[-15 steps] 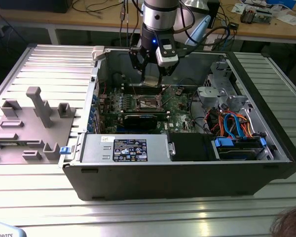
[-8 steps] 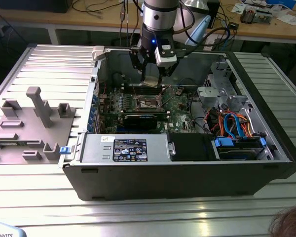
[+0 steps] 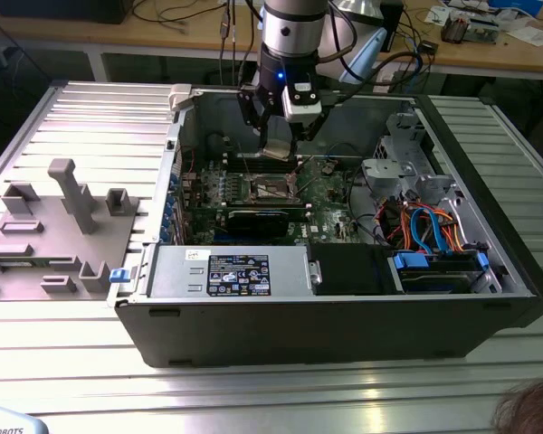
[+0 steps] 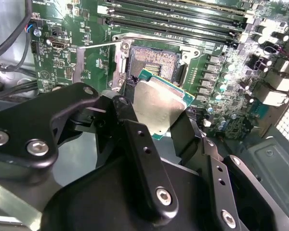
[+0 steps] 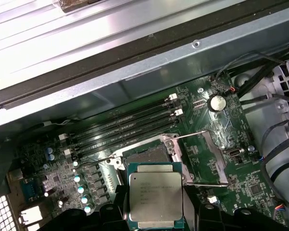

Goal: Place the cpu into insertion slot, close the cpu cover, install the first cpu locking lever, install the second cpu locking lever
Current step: 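Place the cpu into insertion slot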

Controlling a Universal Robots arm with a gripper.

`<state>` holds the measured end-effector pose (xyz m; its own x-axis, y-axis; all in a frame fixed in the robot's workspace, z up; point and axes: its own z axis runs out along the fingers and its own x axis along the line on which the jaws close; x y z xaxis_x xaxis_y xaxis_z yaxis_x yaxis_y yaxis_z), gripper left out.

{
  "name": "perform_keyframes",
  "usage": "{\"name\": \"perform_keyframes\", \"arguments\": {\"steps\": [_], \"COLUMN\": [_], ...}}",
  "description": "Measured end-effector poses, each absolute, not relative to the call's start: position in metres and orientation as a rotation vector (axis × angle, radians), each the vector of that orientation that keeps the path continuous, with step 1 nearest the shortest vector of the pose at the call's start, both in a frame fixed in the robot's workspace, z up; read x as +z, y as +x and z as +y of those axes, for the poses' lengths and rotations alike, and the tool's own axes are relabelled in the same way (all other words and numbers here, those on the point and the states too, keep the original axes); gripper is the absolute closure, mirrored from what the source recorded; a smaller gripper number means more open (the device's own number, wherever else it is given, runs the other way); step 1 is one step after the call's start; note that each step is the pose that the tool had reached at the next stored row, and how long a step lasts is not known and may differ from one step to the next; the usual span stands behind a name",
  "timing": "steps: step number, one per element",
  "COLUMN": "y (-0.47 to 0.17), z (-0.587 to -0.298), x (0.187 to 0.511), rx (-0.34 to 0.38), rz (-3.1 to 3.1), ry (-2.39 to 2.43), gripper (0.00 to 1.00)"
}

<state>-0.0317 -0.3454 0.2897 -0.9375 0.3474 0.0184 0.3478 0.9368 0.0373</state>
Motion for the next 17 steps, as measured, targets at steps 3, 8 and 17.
{"name": "perform_keyframes", "arguments": {"steps": [3,8,17], "y": [-0.0317,-0.0317,-0.0317], "z": [-0.3454,-0.3454,-0.3454], "x": [0.2895,0.2893,0.2889], "rx": [-0.063,-0.062,-0.062], "rz": [-3.077,-3.068,-3.054], "ry": [-0.574,-0.624,-0.691], "gripper": [0.46,0.46,0.46]}}
